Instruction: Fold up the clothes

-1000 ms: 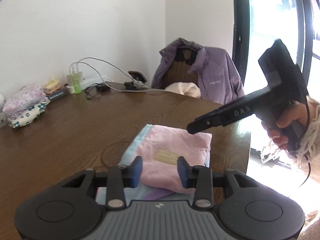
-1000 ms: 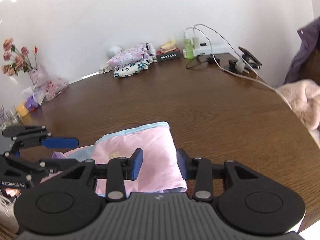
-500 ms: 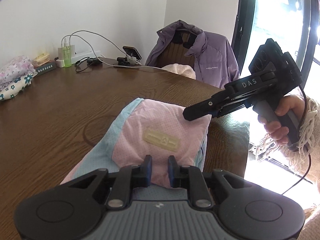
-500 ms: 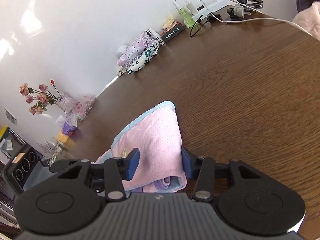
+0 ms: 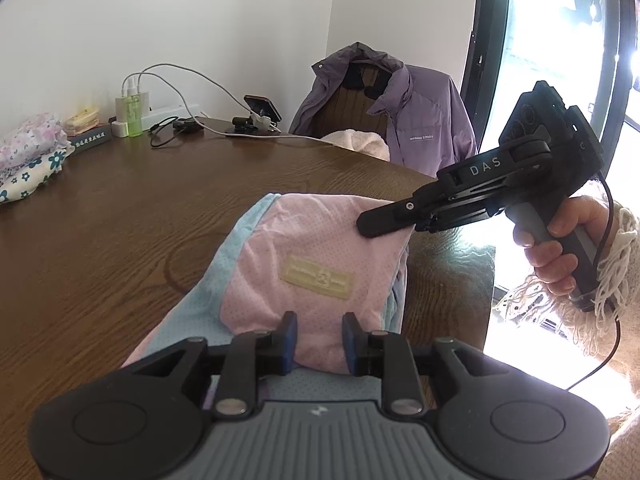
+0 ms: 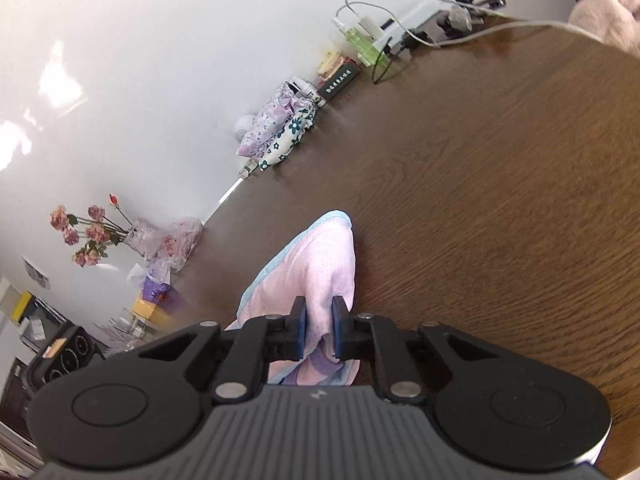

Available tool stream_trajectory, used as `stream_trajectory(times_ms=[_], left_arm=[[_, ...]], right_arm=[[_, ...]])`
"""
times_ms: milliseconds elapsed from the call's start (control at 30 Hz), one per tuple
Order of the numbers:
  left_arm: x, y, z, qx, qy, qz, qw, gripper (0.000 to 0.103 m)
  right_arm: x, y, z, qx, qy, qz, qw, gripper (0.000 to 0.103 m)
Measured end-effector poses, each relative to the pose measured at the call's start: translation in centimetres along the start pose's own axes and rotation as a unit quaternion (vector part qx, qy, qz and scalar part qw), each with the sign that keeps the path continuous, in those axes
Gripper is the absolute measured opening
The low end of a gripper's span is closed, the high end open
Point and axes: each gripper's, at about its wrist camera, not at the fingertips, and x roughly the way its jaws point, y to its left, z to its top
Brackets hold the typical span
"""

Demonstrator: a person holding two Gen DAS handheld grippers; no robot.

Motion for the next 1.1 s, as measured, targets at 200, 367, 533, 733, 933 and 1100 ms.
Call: stream_trajectory(times_ms=[200,367,533,733,933,1100], left_arm=[[-3.8,0.8,-0.5,-0.014,-0.018,0.055,0.9982,0.039],[-6.4,1.6,-2.7,-0.024,-0.002,0.103,0.9943,0.035],[-8.0,2.5,-4.8,-0.062,-0.004,0.109,0.9921,0.035],[-9.8,3.3,-6.0,-0.089,-0.019,0.111,0.9897,0.035],[-10.7,4.2,-4.9,-0.113,-0.055,0.112,0.9858,0.037],[-10.2,4.9,-3.8,-0.134,-0.063,0.114,0.9823,0.037]], right_arm=[[-1.9,8.0,0.9,-0.218,-0.03,-0.076,0.973,0.011],[-0.7,15.2,-0.9,-0.401,-0.008,-0.108,0.91,0.011],[2.8,19.5,-5.2,-0.511,0.053,-0.108,0.851,0.011],[5.7,21.2,-10.0,-0.549,0.097,-0.102,0.824,0.013],[5.6,20.8,-11.5,-0.511,0.117,-0.063,0.849,0.013],[4.9,20.4,-11.4,-0.491,0.103,-0.054,0.863,0.013]])
